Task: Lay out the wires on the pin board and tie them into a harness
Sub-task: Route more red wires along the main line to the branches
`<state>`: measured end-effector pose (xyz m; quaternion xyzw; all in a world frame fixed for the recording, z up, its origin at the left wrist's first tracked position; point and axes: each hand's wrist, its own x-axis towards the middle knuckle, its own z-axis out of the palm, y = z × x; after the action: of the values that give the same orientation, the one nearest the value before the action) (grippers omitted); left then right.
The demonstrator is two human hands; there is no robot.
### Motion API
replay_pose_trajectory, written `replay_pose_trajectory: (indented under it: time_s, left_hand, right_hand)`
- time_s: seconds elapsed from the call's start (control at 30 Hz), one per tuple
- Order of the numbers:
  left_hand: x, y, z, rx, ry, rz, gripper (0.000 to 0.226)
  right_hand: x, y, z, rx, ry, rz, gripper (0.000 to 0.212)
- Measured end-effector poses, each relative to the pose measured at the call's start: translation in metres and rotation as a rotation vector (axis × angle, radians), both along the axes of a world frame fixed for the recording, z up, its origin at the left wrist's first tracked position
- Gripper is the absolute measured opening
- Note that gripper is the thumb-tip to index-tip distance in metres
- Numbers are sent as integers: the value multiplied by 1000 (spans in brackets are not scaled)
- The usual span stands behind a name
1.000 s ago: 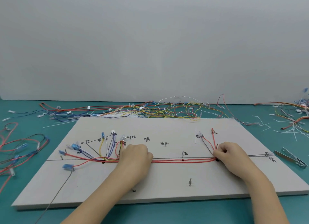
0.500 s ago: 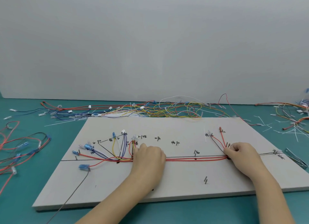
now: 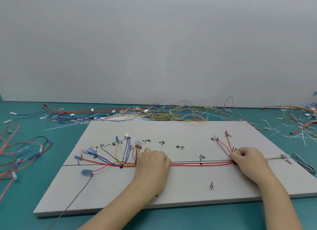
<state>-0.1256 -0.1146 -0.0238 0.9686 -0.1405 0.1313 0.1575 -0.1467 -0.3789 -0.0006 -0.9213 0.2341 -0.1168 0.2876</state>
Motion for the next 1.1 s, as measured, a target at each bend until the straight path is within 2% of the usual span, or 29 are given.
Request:
replay_pose_trajectory:
  time_s: [0.47,0.97,1.1]
  left_hand:
    - [3,3,-5,43,-20,-36,40]
    - [-1,0,1,-37,43,-25,42]
    - [-5,0,5,56,66,-32,38]
  right_hand:
    - [-1,-1,0,13,-3,14,36]
    - [-3,-9,-3,57,-8,27,41]
    - [-3,-10,-5,54,-10,26,40]
